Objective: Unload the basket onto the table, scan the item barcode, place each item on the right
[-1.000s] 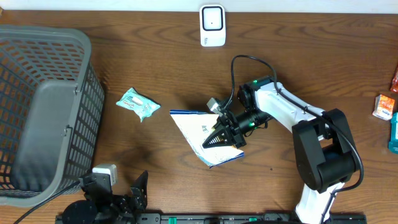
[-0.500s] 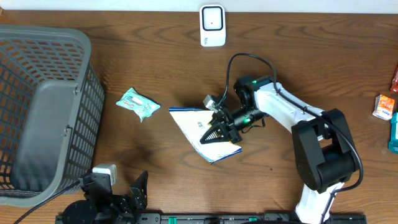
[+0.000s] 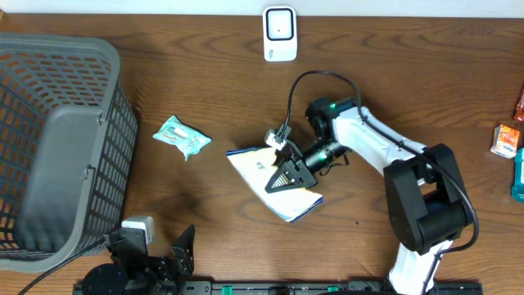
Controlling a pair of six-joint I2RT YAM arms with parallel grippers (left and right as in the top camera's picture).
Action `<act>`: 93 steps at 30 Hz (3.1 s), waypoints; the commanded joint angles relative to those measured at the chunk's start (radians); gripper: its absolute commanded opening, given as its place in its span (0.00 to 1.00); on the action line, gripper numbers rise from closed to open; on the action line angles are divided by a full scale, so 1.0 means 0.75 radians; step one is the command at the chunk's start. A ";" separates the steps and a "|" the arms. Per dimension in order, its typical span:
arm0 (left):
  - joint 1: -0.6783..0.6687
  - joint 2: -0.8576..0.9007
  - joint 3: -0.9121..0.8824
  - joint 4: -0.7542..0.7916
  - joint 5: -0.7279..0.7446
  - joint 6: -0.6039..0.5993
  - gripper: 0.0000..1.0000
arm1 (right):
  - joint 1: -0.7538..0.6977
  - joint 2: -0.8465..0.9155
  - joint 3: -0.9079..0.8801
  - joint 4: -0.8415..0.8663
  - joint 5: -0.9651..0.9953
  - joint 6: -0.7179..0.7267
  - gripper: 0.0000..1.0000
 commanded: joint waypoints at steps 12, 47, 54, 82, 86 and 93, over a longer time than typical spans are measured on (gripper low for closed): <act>0.006 0.001 0.007 0.002 0.002 0.003 0.98 | 0.001 -0.505 0.199 0.284 1.610 0.875 0.01; 0.006 0.001 0.007 0.002 0.002 0.003 0.98 | 0.093 0.822 1.165 1.506 2.848 -0.209 0.01; 0.006 0.001 0.007 0.002 0.002 0.003 0.98 | 0.106 0.826 1.165 1.521 2.902 -0.242 0.01; 0.006 0.001 0.007 0.002 0.002 0.003 0.98 | -0.809 0.462 0.990 0.404 2.143 0.808 0.04; 0.006 0.001 0.007 0.002 0.002 0.003 0.98 | -0.986 0.468 0.921 0.455 2.142 0.903 0.11; 0.006 0.001 0.007 0.002 0.002 0.003 0.98 | -1.180 0.405 0.942 0.440 2.090 1.109 0.99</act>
